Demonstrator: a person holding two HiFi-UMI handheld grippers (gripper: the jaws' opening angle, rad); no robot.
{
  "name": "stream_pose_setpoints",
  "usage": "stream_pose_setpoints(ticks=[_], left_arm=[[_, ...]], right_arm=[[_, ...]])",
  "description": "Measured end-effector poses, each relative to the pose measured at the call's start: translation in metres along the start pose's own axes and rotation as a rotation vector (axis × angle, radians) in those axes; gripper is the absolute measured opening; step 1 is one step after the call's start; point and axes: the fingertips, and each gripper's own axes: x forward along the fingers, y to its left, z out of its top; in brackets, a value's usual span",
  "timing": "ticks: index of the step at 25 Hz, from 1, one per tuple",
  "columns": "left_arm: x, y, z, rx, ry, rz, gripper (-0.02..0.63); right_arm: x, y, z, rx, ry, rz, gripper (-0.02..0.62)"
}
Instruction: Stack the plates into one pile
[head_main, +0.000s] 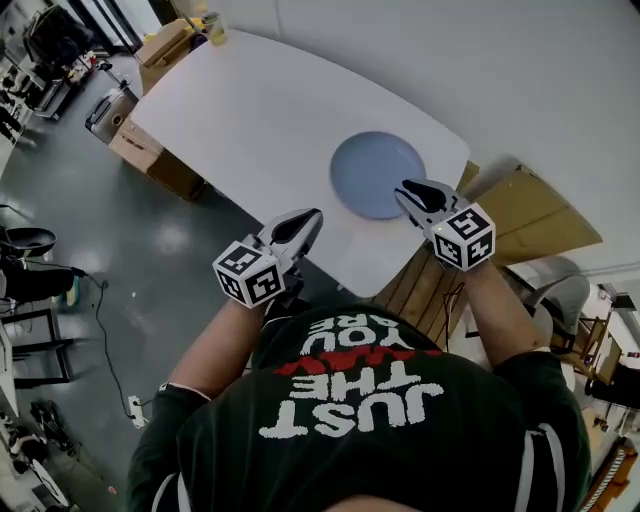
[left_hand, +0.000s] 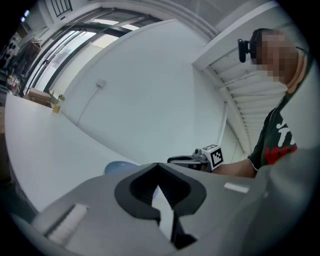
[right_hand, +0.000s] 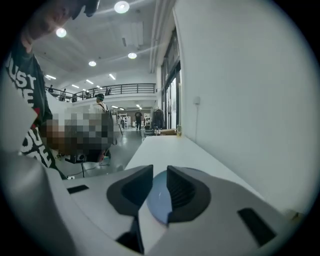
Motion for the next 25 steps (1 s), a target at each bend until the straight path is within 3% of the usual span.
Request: stream_pose_setpoints(ticks=[3, 8, 11, 15, 25], left_arm=[[0.003, -0.039, -0.020, 0.037, 0.040, 0.028, 0.003], [0.000, -0.077, -0.022, 0.002, -0.028, 0.087, 0.003], [-0.003, -0.098, -0.022, 0.051, -0.022, 0.105, 0.003], [-0.005, -0.114, -0.020, 0.057, -0.056, 0.128, 0.003], [-0.002, -0.128, -0.019, 0.069, -0.079, 0.133, 0.003]], right_arm=[[-0.038, 0.013, -0.021, 0.013, -0.015, 0.035, 0.066], [-0.081, 0.019, -0.031, 0.052, -0.054, 0.029, 0.023], [-0.104, 0.022, -0.031, 0.054, -0.080, 0.036, 0.012], [-0.123, 0.011, -0.037, 0.111, -0.097, 0.012, 0.008], [-0.127, 0.015, -0.031, 0.126, -0.115, 0.044, 0.006]])
